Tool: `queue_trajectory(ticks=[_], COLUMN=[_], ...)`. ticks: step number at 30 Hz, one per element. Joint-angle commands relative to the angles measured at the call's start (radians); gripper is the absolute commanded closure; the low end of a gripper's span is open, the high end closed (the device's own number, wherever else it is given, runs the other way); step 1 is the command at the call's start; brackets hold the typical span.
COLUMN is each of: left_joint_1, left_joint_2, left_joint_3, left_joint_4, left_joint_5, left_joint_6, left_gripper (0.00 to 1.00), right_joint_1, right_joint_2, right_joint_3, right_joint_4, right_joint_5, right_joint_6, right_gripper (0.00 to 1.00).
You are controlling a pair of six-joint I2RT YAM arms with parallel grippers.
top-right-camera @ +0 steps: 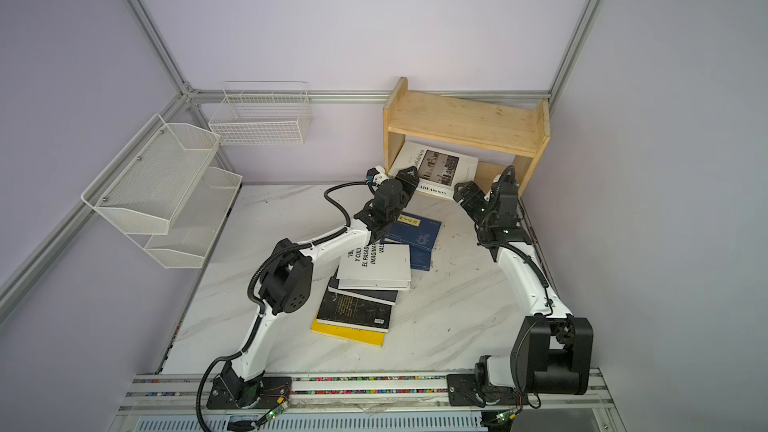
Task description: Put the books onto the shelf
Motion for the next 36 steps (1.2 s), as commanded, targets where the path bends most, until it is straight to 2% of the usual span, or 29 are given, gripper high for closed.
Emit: queue_trajectory(ticks=[1,6,15,21,26,28,31,33,36], left_joint_1=[0.014,0.013,0.004,0.006,0.057,0.085,0.122,0.128,0.128], left_joint_2=[0.003,0.025,-0.046,-0.145,-0.238,-0.267,-0.264,-0.269,-0.318], left_joint_3=[0.126,0.157,0.038,-0.082,-0.211,-0.265,-0.253,-0.25,-0.266], left_joint_4=[-0.016,-0.037,-0.1,-0.259,-0.406,-0.409,-0.471,-0.481,-0.502], left_joint_5=[-0.032,-0.013,0.024,0.062,0.189,0.272,0.391,0.433,0.442], left_joint_6=[0.008,-0.003,-0.052,-0.08,-0.075,-0.031,0.046,0.098,0.273], left_gripper=[0.46,0.45,0.18,0.01,0.01,0.0,0.0,0.0,0.0], right_joint_1=[0.001,0.001,0.001,0.001,0.001,0.001,0.001,0.001,0.001], right_joint_2=[0.0,0.045,0.098,0.122,0.128,0.122,0.114,0.115,0.109], right_joint_3=[0.025,0.041,0.06,0.07,0.065,0.063,0.048,0.052,0.073], right_joint_4=[0.055,0.068,0.079,0.092,0.105,0.096,0.115,0.115,0.092], right_joint_5=[-0.018,-0.019,-0.015,-0.004,0.002,0.019,0.014,0.018,0.029], right_joint_6=[-0.028,-0.035,-0.06,-0.06,-0.05,-0.051,-0.045,-0.048,-0.07], right_gripper=[0.08,0.08,0.09,0.09,0.1,0.09,0.09,0.1,0.1])
